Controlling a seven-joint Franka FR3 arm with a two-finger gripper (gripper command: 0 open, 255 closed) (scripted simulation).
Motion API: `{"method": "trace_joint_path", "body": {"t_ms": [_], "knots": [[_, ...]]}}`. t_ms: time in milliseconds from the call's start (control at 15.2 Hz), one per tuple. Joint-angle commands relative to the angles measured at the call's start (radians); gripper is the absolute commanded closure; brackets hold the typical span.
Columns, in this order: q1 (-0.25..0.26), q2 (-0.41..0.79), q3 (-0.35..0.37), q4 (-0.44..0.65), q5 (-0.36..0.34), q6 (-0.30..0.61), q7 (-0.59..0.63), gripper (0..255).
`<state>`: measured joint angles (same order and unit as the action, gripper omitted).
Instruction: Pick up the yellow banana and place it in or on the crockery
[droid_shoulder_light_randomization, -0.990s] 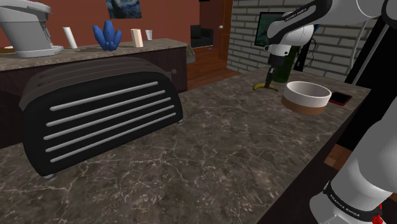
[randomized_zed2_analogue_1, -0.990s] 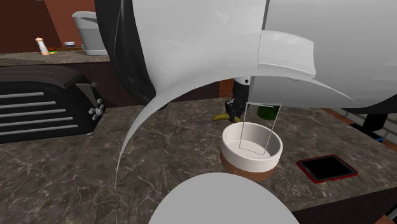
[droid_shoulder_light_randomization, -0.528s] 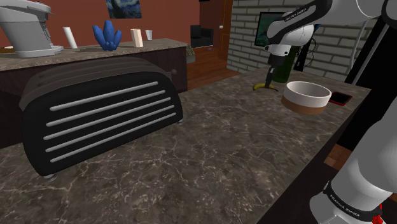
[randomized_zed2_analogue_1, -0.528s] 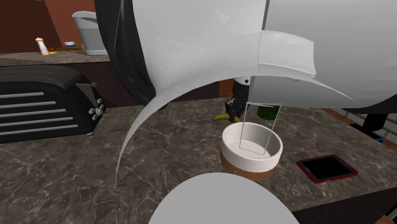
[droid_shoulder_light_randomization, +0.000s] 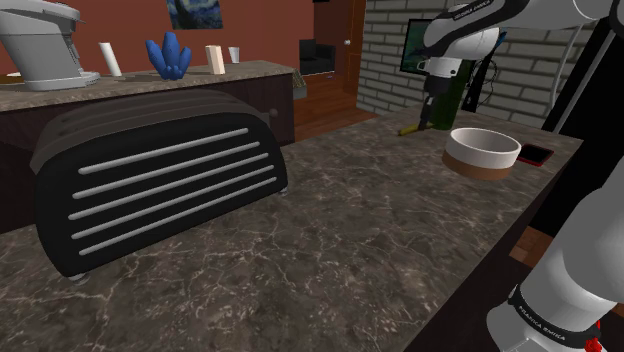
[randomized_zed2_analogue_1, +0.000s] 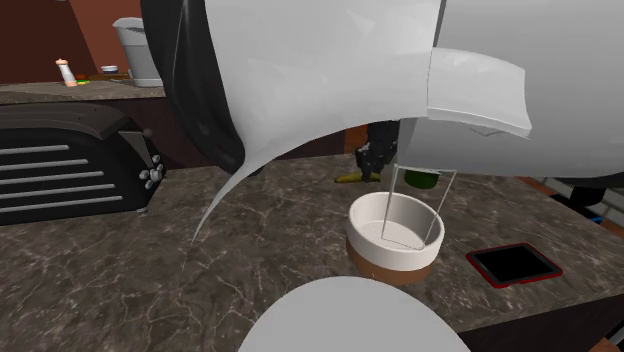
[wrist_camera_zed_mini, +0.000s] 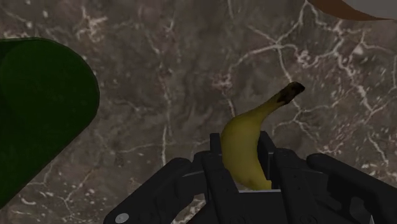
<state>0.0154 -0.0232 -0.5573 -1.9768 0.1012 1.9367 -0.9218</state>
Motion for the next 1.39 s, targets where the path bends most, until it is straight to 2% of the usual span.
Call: {"method": "trace_joint_path", "body": {"t_ms": [0, 1320], "knots": [[0.001, -0.006, 0.001, 0.022, -0.004, -0.027, 0.006, 255], [0.001, -0.011, 0.001, 0.286, -0.012, -0.294, 0.033, 255]]}}
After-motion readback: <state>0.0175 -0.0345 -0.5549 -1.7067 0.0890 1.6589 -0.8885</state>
